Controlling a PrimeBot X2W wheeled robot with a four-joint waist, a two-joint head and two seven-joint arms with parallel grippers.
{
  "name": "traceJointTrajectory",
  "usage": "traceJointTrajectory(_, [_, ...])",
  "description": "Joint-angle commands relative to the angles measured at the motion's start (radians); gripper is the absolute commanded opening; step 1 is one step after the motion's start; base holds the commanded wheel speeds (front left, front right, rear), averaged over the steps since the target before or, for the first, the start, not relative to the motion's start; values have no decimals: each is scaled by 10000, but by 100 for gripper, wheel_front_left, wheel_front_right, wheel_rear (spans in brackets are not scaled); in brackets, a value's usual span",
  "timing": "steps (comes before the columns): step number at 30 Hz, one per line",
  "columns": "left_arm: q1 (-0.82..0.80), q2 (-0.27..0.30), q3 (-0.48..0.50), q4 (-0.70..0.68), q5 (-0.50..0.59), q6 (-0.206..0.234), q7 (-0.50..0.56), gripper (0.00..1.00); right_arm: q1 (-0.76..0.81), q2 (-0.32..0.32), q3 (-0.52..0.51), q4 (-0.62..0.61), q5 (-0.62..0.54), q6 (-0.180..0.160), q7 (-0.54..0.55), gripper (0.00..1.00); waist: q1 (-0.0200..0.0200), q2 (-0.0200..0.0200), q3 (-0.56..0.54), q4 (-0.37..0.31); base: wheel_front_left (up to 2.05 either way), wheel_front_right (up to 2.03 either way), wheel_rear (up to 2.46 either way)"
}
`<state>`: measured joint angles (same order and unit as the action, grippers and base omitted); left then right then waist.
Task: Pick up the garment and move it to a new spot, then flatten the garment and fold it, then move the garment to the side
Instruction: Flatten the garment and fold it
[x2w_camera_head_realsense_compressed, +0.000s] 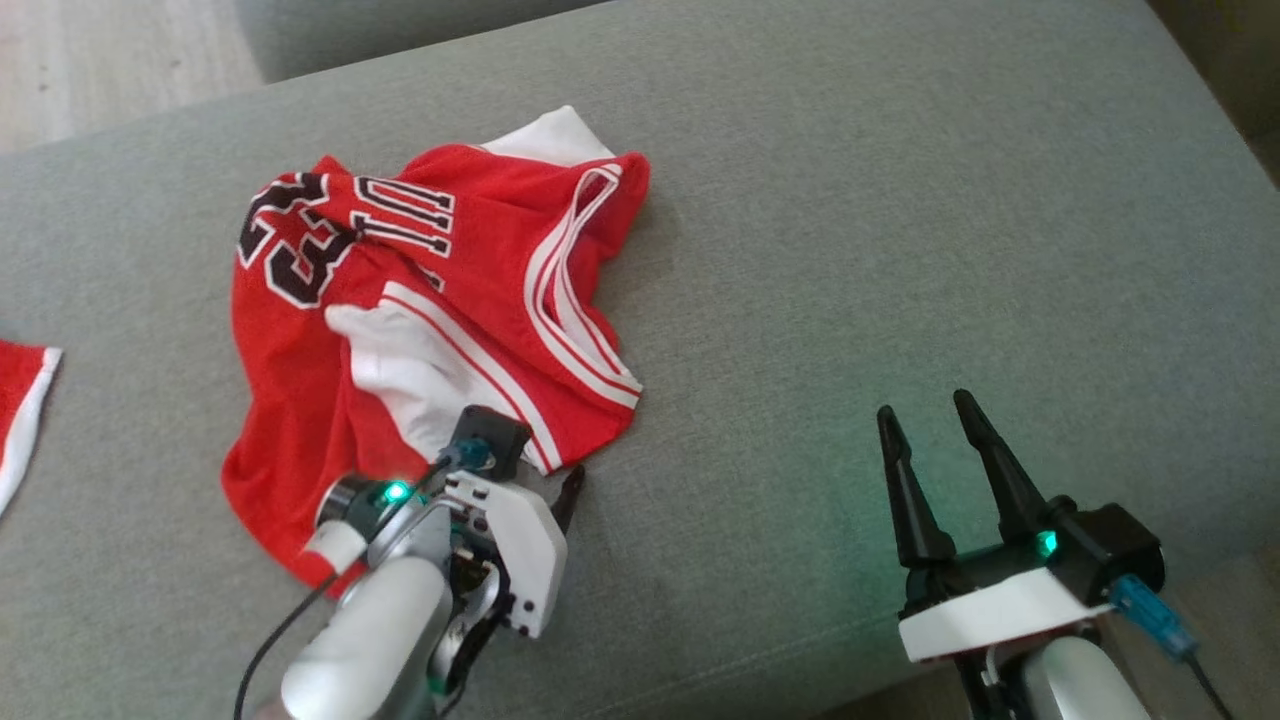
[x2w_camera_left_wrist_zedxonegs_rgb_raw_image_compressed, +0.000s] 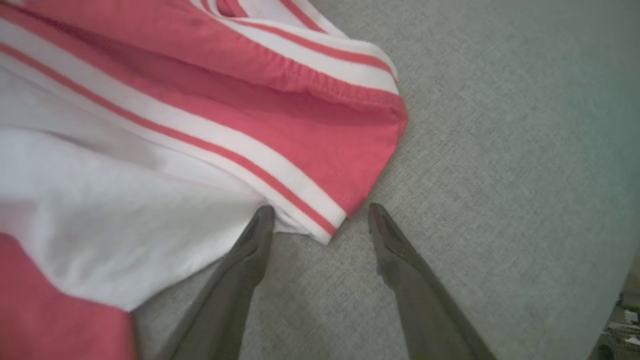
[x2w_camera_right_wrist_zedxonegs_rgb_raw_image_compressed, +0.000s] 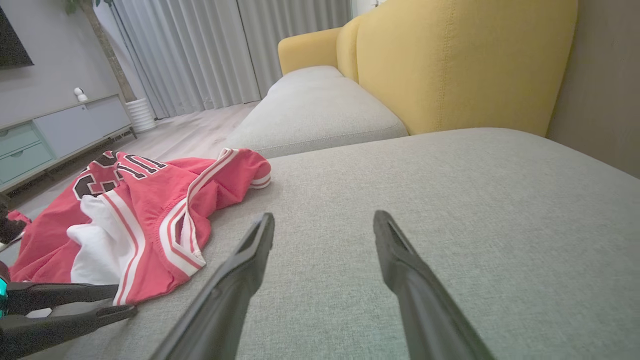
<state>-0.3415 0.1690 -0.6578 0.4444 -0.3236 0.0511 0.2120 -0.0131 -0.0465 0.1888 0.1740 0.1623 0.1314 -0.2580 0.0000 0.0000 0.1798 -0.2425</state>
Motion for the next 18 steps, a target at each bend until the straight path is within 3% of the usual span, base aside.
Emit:
traceJointTrajectory(1, [-406, 179, 199, -78, 105, -66, 93, 100, -294, -37, 203, -314, 105, -7, -38, 100, 0, 0, 36, -84, 0, 0, 0])
traceJointTrajectory(2, [-496, 229, 157, 27, 194, -45, 119, 100, -300, -37, 194, -314, 135, -7, -38, 100, 0, 0, 41, -132, 0, 0, 0])
traceJointTrajectory(3, [-573, 262, 151, 132, 237, -18, 130, 89, -305, -37, 194, -313, 162, -7, -38, 100, 0, 0, 41, -175, 0, 0, 0])
traceJointTrajectory(4, [-645, 278, 149, 240, 255, -6, 157, 40, -303, -37, 187, -315, 188, -7, -38, 100, 0, 0, 39, -206, 0, 0, 0])
traceJointTrajectory(5, [-708, 283, 134, 346, 248, -33, 208, 0, -299, -37, 178, -318, 217, -7, -38, 100, 0, 0, 34, -236, 0, 0, 0])
traceJointTrajectory(8, [-945, 179, 117, 551, 10, -319, 418, 0, -309, -37, 235, -306, 296, -7, -38, 100, 0, 0, 16, -366, 0, 0, 0])
traceJointTrajectory(13, [-1197, -706, 437, -152, -1201, -947, 216, 0, -324, -37, 246, -305, 374, -7, -38, 100, 0, 0, -17, -488, 0, 0, 0])
traceJointTrajectory(18, [-1769, -1131, -92, -584, -1941, -1186, 488, 0, -400, -37, 404, -267, 471, -7, -38, 100, 0, 0, 26, -655, 0, 0, 0])
